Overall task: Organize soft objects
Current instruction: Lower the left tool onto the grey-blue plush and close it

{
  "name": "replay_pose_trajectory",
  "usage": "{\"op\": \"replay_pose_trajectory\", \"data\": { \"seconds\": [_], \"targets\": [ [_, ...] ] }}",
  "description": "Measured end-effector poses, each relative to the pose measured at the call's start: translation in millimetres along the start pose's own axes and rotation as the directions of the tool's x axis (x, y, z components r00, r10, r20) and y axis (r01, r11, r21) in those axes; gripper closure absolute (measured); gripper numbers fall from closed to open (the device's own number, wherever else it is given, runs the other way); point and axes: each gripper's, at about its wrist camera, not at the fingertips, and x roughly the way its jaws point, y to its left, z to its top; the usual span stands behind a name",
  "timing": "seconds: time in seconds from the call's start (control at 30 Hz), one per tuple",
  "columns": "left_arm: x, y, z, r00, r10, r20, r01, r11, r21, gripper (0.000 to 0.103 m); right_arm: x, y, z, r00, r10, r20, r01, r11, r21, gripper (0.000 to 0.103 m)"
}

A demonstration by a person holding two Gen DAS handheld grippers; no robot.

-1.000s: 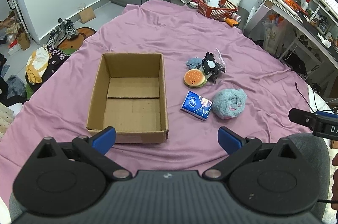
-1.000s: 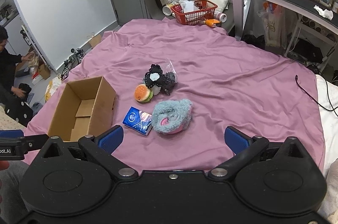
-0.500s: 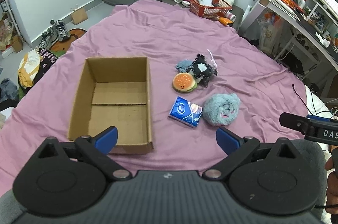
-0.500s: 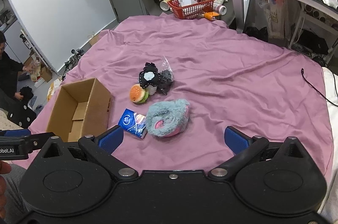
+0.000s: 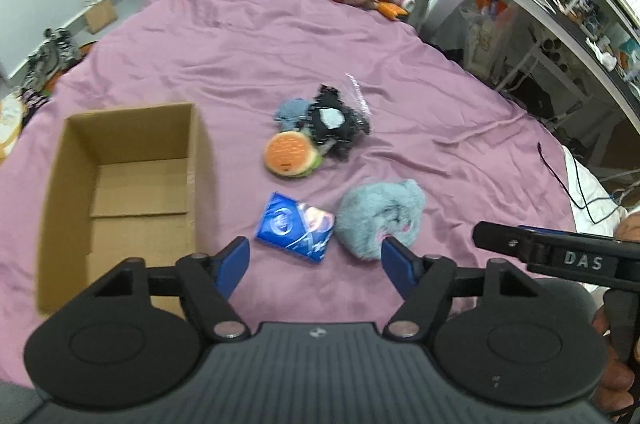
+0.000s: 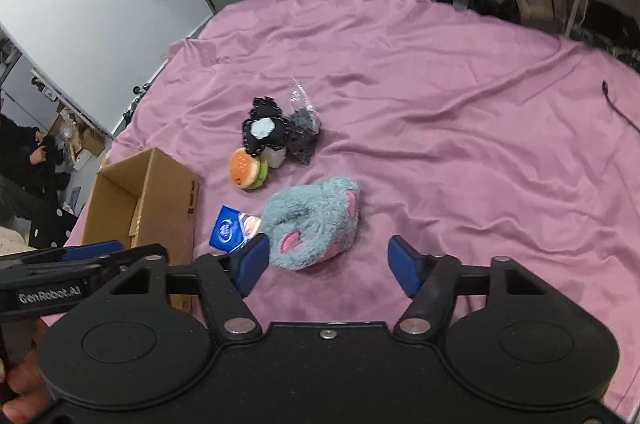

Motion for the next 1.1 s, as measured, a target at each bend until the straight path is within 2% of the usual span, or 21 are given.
{"op": "replay_pose_trajectory", "data": {
  "seconds": [0.2,0.33,0.47,0.6,0.83,0.93,1.1],
  "targets": [
    [44,-13,14,0.997,-0.039,-0.065,0.040,0.999,0.010,0.049,30,-15,10,0.998,0.027,-0.061,-0.023,0.998,0.063,0.057],
    [69,-17,19,0.992,-0.057,-0.108,0.059,0.998,0.014,0.051,48,-22,14,0.994,0.046,-0.101,-0.035,0.994,0.103,0.059],
    [96,-15,22,0.984,-0.071,-0.164,0.070,0.997,-0.010,0.062,68,-28,16,0.987,0.080,-0.136,-0.059,0.987,0.148,0.059],
    [117,-15,19,0.976,-0.086,-0.201,0.083,0.996,-0.024,0.064,90,-30,15,0.980,0.097,-0.176,-0.067,0.983,0.170,0.067],
    [136,-10,20,0.968,-0.140,-0.207,0.129,0.989,-0.069,0.080,113,-39,13,0.970,0.139,-0.198,-0.091,0.969,0.232,0.069],
    [138,-10,23,0.967,-0.153,-0.202,0.141,0.987,-0.073,0.082,118,-42,13,0.966,0.172,-0.195,-0.118,0.959,0.258,0.078],
    [130,-17,26,0.973,-0.157,-0.172,0.151,0.987,-0.049,0.088,110,-41,14,0.974,0.166,-0.154,-0.122,0.958,0.260,0.084]
  ]
}}
